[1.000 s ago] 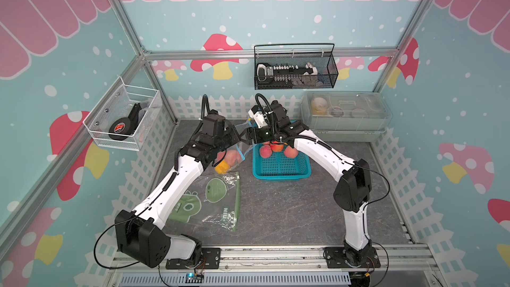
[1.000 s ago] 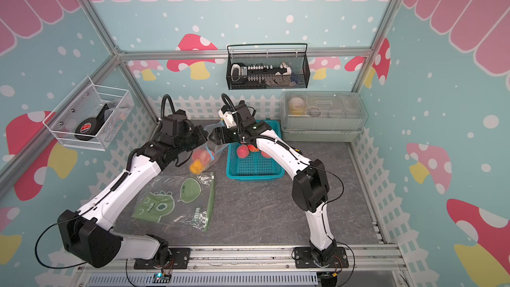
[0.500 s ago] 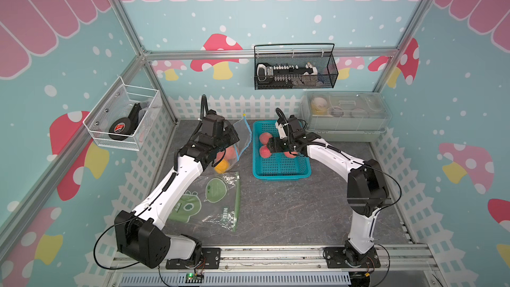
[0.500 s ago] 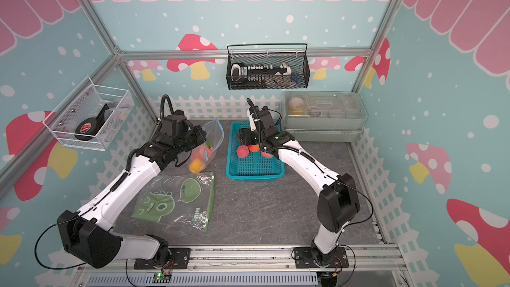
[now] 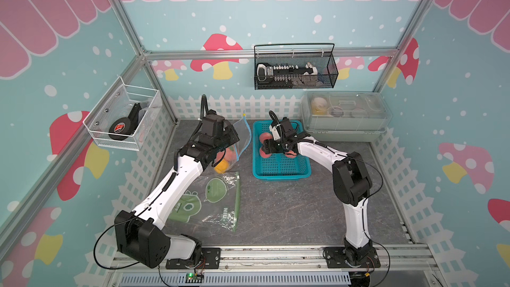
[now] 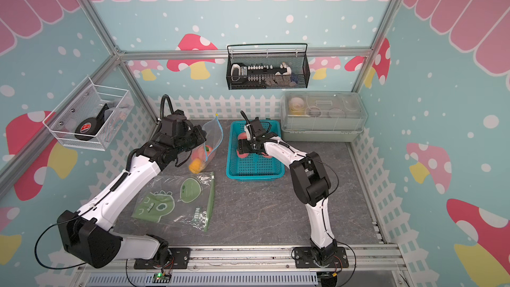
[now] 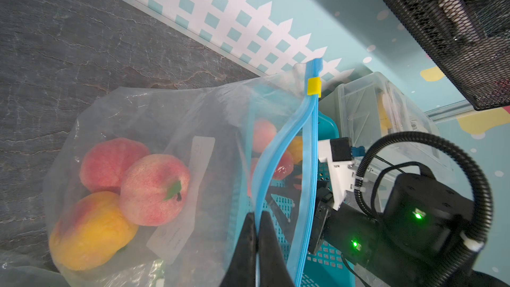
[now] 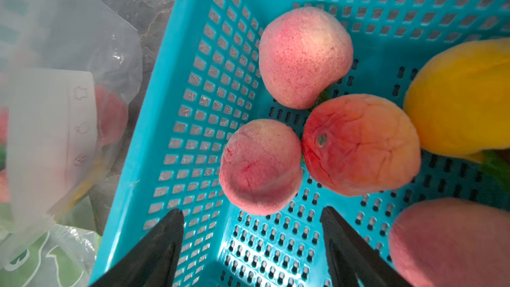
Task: Place the peach in a zip-top bag and seal the zipper
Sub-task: Place the peach in the zipper food storage bag, then pick up the peach from the basket.
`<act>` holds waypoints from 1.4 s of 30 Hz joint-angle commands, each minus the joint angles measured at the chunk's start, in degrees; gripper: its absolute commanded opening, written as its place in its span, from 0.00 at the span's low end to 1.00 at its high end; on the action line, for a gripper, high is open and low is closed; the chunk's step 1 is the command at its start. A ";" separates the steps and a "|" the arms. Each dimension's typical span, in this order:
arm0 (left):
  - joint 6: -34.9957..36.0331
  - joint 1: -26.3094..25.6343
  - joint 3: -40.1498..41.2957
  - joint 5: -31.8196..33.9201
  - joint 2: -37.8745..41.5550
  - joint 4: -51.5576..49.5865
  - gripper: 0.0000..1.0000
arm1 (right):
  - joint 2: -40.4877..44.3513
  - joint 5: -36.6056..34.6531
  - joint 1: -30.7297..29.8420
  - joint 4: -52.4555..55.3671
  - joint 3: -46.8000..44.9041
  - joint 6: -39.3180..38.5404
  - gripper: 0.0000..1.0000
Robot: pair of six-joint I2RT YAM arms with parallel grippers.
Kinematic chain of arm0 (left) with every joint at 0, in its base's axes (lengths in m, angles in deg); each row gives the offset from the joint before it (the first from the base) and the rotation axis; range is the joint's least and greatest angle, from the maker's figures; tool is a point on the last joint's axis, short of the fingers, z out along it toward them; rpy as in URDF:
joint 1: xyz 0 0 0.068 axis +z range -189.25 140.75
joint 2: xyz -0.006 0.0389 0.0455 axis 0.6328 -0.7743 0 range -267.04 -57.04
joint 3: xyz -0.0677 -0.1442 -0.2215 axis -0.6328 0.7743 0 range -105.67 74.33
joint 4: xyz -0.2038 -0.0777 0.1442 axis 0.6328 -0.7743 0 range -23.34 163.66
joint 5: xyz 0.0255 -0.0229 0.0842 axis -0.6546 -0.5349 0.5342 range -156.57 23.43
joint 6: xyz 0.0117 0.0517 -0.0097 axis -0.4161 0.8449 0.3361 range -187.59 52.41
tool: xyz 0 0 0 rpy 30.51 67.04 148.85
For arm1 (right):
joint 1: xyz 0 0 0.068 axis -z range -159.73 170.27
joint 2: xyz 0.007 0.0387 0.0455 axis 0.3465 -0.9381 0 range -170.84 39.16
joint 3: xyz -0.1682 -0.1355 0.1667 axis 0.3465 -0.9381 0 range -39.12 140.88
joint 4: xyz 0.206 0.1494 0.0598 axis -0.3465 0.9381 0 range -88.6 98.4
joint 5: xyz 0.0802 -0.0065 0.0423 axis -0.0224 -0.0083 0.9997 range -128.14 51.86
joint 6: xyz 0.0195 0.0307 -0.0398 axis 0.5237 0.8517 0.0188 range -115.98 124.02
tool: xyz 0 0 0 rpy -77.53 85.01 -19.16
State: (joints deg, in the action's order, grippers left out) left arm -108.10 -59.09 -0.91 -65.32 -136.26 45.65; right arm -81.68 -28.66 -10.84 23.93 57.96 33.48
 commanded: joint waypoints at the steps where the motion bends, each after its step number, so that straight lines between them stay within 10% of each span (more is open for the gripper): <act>1: 0.14 0.41 0.45 0.16 1.29 -0.05 0.00 | -2.36 -1.42 -0.07 2.00 3.87 1.75 0.80; 15: 0.52 0.75 0.36 0.05 1.60 -0.37 0.00 | -11.69 1.28 -0.03 6.67 11.38 2.74 0.74; 21: 0.48 0.94 0.45 0.01 1.60 -0.42 0.00 | -11.37 1.86 -0.05 6.57 11.15 2.80 0.55; 42: -1.01 0.94 0.05 -0.67 1.34 -0.38 0.00 | 23.52 25.93 1.18 -32.69 -14.84 13.23 0.51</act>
State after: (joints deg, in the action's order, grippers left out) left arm -108.36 -58.50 -0.89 -65.54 -136.19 45.65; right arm -57.51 -9.95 -9.42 -0.01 45.13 42.20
